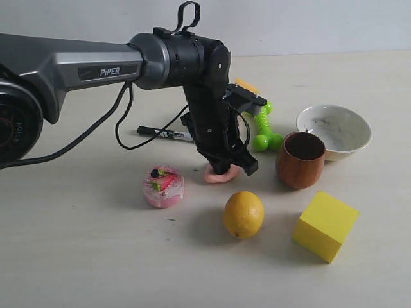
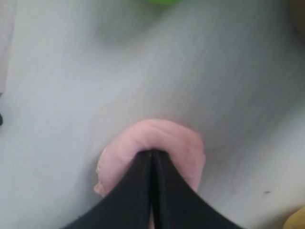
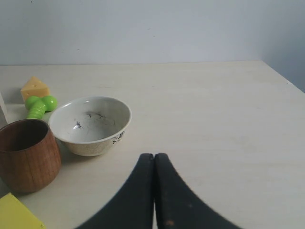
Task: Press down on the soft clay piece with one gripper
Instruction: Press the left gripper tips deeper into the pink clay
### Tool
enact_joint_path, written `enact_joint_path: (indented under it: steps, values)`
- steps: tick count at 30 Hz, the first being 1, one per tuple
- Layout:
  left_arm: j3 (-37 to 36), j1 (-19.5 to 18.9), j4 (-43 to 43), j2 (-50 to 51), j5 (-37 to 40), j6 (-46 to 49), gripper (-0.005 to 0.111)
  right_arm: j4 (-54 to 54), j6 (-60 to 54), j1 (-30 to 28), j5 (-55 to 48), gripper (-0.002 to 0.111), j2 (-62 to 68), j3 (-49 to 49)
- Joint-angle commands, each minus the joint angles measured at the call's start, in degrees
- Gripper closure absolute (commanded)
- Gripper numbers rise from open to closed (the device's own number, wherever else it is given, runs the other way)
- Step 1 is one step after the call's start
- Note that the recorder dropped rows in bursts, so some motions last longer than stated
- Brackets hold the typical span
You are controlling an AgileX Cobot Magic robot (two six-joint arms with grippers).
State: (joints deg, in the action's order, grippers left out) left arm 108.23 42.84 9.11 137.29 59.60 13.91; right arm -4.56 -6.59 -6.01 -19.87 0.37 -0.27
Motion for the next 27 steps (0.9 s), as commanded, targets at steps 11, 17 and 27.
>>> enact_joint_path:
  steps: [11,17,27]
  values:
    - [-0.3,0.0,-1.7,-4.2,2.7,-0.6,0.107,0.0,-0.3,0.0,0.5,0.108,-0.4,0.3]
    - [-0.3,0.0,-1.7,-3.8,2.9,-0.8,0.107,0.0,-0.3,0.0,0.5,0.108,-0.4,0.3]
    - [-0.3,0.0,-0.8,-2.7,1.3,-0.8,0.107,0.0,-0.3,0.0,0.5,0.108,-0.4,0.3]
